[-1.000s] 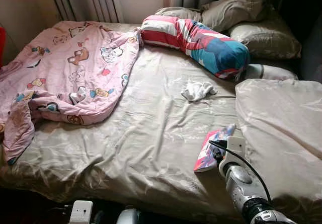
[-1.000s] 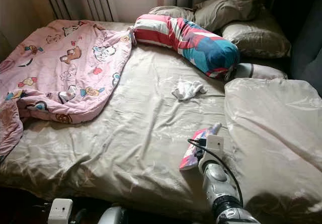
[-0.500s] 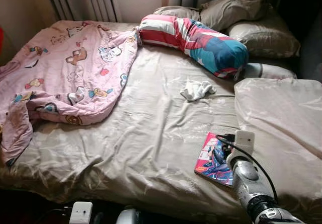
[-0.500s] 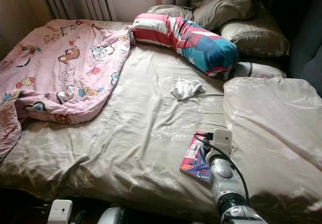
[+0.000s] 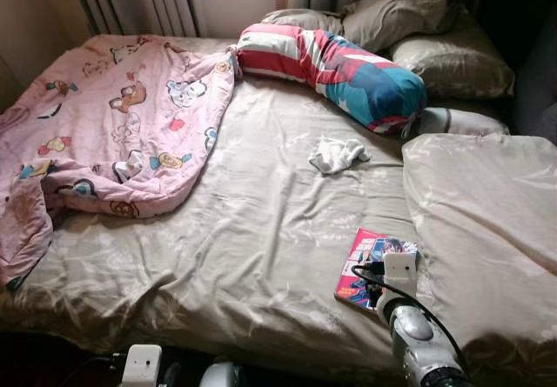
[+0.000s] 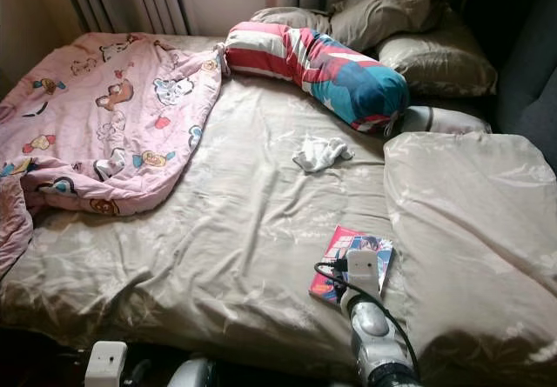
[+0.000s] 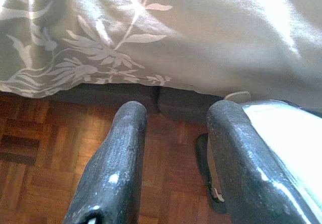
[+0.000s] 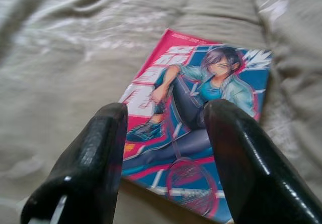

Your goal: Clean up the room

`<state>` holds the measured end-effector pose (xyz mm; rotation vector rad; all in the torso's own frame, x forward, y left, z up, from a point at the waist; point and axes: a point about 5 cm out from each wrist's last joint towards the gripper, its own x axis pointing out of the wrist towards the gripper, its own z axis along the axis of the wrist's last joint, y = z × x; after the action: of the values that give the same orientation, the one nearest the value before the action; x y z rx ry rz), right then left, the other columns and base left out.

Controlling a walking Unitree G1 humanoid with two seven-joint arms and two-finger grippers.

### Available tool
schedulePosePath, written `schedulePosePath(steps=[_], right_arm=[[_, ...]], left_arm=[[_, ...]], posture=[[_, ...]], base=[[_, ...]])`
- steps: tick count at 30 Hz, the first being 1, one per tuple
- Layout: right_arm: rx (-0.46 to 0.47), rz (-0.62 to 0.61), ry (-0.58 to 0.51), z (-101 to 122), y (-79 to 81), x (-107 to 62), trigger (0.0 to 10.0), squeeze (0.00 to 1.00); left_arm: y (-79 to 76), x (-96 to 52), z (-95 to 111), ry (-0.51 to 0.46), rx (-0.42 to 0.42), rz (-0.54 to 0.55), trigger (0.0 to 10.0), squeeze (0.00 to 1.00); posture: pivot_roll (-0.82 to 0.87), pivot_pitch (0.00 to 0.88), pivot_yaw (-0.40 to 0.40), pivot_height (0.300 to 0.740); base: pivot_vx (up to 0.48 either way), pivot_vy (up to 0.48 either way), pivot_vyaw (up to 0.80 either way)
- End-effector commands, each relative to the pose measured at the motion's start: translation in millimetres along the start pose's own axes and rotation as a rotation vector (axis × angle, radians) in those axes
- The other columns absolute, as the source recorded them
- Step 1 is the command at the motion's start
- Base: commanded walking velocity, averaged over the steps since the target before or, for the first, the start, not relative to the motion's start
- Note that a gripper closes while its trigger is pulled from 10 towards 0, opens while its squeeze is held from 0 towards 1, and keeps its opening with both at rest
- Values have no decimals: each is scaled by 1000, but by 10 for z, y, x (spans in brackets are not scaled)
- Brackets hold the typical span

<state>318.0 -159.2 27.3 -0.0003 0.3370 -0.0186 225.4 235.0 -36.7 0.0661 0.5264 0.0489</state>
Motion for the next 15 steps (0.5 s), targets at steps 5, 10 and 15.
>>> schedulePosePath(steps=[5,10,15], right_arm=[[58,68,-121,-33,122,-121,10000,0],[99,52,-198,7,96,-179,10000,0],[90,48,-189,14,62,-159,10000,0]], left_arm=[[-22,-29,-94,43,-14,-1,10000,0],[-53,-12,-71,35,-19,-4,10000,0],[-93,12,-40,29,-21,-6,10000,0]], posture=[[10,196,25,636],[3,188,22,636],[-3,178,17,667]], base=[[0,0,0],[0,0,0],[0,0,0]])
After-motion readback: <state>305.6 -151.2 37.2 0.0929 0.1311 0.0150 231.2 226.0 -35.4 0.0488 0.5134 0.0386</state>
